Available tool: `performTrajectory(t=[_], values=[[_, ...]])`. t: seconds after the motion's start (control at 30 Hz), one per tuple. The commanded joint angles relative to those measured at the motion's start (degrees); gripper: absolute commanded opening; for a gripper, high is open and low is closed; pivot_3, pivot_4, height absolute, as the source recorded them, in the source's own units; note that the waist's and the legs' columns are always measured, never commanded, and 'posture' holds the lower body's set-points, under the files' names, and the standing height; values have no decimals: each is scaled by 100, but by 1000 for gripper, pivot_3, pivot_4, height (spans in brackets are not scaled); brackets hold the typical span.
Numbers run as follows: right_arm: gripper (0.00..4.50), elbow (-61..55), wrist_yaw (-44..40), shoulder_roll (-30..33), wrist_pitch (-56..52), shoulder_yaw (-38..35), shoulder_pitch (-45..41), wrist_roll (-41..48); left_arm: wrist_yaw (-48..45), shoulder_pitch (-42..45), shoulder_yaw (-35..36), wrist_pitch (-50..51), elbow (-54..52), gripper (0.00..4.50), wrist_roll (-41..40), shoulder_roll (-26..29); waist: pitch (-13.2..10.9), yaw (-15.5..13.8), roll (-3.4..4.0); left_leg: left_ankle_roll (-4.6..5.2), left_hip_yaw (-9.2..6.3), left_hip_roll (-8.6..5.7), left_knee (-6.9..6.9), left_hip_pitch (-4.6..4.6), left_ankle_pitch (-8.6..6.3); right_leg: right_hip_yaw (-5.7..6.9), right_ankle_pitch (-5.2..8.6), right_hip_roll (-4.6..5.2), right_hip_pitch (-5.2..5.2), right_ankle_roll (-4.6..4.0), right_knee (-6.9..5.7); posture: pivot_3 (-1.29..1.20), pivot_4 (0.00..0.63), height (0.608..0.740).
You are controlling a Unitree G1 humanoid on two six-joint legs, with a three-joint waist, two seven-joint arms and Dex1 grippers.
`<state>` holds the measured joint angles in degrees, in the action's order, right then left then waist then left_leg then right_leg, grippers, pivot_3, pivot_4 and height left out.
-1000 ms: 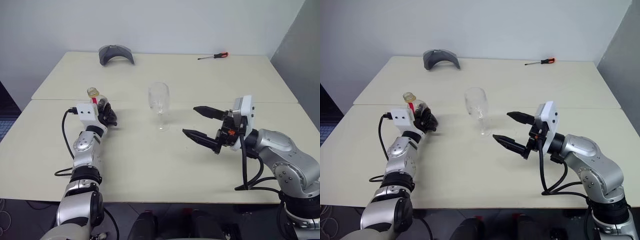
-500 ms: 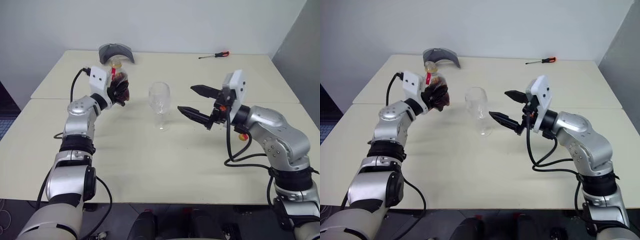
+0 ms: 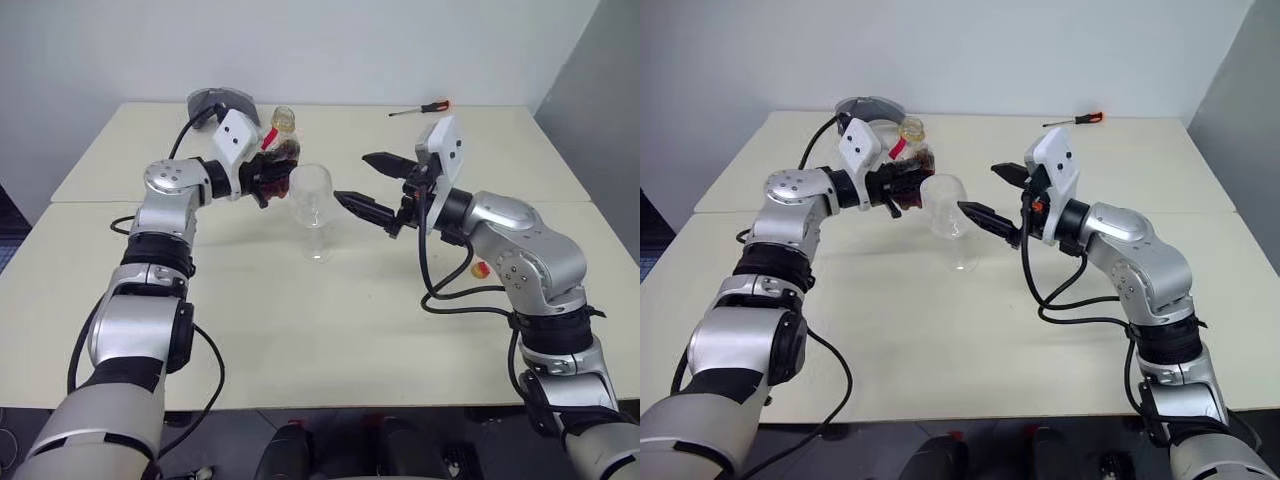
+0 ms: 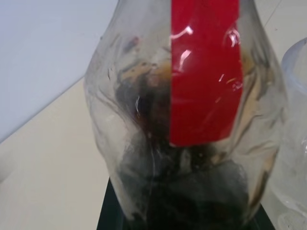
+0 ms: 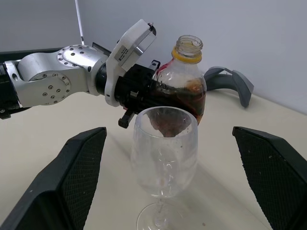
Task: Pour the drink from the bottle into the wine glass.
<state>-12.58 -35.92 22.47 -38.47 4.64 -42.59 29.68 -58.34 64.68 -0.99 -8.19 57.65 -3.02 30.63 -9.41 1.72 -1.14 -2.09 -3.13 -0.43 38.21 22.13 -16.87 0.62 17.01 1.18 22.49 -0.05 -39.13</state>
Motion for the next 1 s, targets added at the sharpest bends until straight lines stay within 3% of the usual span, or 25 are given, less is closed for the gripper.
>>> performTrajectory(t=[0.03,0.17,1.0], values=[[4500,-87,36,-28,13,-56,-212,-43,-68,338,17,-280,92,719,87,147,0,4,0,0,0,0,1,6,0,0,0,0,7,0,-3,0,150,740],[4500,-59,24,-87,-38,-63,-281,-56,-110,527,22,-443,312,719,184,204,-1,12,0,-3,1,1,69,91,2,-2,0,0,96,-1,-81,0,150,740],[4500,174,28,-393,45,13,-431,-427,-214,1148,-146,-2291,937,719,689,542,-2,15,0,-1,7,-3,71,88,1,-3,0,3,98,-1,-89,0,150,740]])
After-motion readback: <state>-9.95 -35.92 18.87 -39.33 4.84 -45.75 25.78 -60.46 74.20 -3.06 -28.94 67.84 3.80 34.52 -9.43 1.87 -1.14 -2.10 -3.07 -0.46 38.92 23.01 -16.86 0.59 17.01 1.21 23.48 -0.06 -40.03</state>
